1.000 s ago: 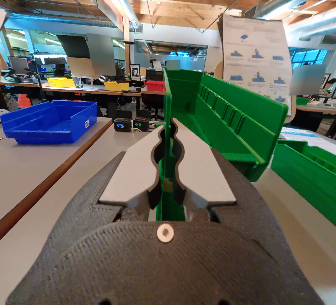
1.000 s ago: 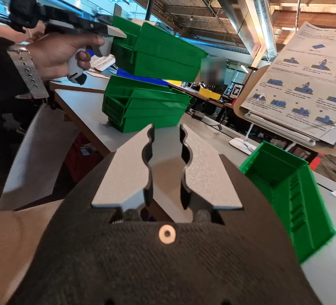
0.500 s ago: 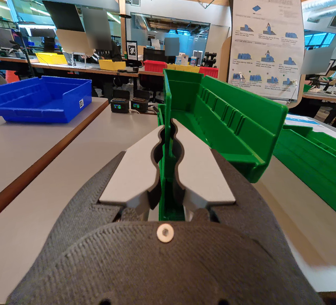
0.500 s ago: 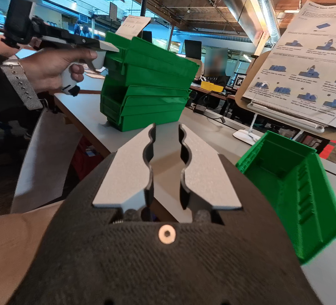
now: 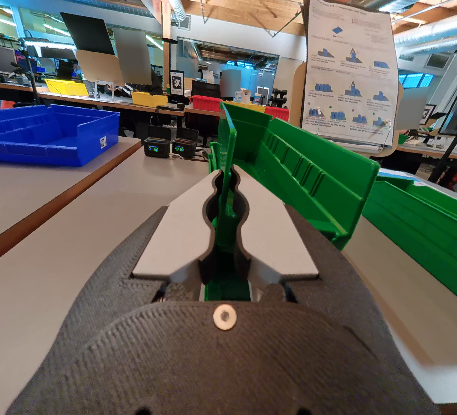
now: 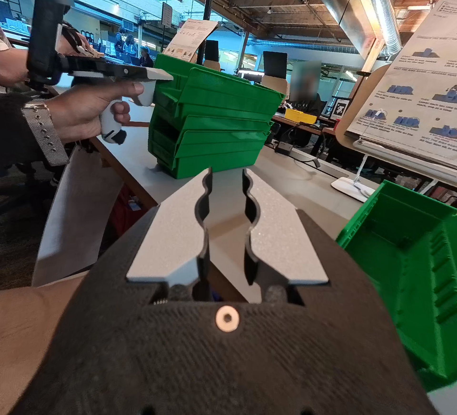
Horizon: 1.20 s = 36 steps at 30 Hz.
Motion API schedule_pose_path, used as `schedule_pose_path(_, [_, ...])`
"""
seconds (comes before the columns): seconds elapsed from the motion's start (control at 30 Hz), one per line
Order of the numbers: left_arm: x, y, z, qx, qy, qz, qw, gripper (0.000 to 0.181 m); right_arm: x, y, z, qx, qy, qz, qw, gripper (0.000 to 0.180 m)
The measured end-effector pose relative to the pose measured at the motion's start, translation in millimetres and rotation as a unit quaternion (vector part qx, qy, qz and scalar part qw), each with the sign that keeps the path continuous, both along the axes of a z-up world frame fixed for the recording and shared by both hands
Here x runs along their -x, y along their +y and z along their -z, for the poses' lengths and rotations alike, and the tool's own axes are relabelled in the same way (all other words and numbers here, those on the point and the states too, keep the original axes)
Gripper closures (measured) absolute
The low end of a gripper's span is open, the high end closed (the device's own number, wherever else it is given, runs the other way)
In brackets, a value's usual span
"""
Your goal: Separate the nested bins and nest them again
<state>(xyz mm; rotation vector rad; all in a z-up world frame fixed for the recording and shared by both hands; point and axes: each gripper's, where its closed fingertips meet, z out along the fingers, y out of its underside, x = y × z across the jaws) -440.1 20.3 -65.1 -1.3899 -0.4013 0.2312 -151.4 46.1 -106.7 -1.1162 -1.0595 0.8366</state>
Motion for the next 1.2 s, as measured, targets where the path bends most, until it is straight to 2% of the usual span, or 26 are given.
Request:
schedule_pose_path(0.17, [0, 4, 0, -0.014, 0.002, 0.002, 1.0, 0.18, -1, 0, 1, 0.0, -0.002, 0.004, 1.0, 0.157])
schedule_pose_path(0.37, [5, 1, 13, -0.028, -0.064, -0.024, 0.997, 0.18, -2, 1, 1, 0.0, -0.003, 0.008, 1.0, 0.157])
schedule_pose_path(0.53, [5, -1, 18, -0.019, -0.049, -0.036, 0.998, 0.18, -1, 0, 2, -0.002, -0.006, 0.007, 1.0, 0.157])
schedule_pose_path(0.67, [1, -2, 11, -0.016, -0.014, -0.037, 0.999, 0.161, -2, 0, 2, -0.001, -0.005, 0.007, 1.0, 0.158])
schedule_pose_path(0.73, [-3, -3, 3, -0.018, 0.009, -0.032, 0.999, 0.156, -2, 1, 2, 0.0, -0.005, 0.007, 1.0, 0.158])
schedule_pose_path(0.93, [1, -2, 0, 0.008, 0.022, -0.038, 0.999, 0.166, -2, 0, 3, 0.001, -0.007, 0.003, 1.0, 0.158])
schedule_pose_path(1.2, [9, 6, 2, 0.052, -0.004, 0.005, 0.999, 0.162, 0, -3, 6, 0.004, -0.01, -0.003, 1.0, 0.157])
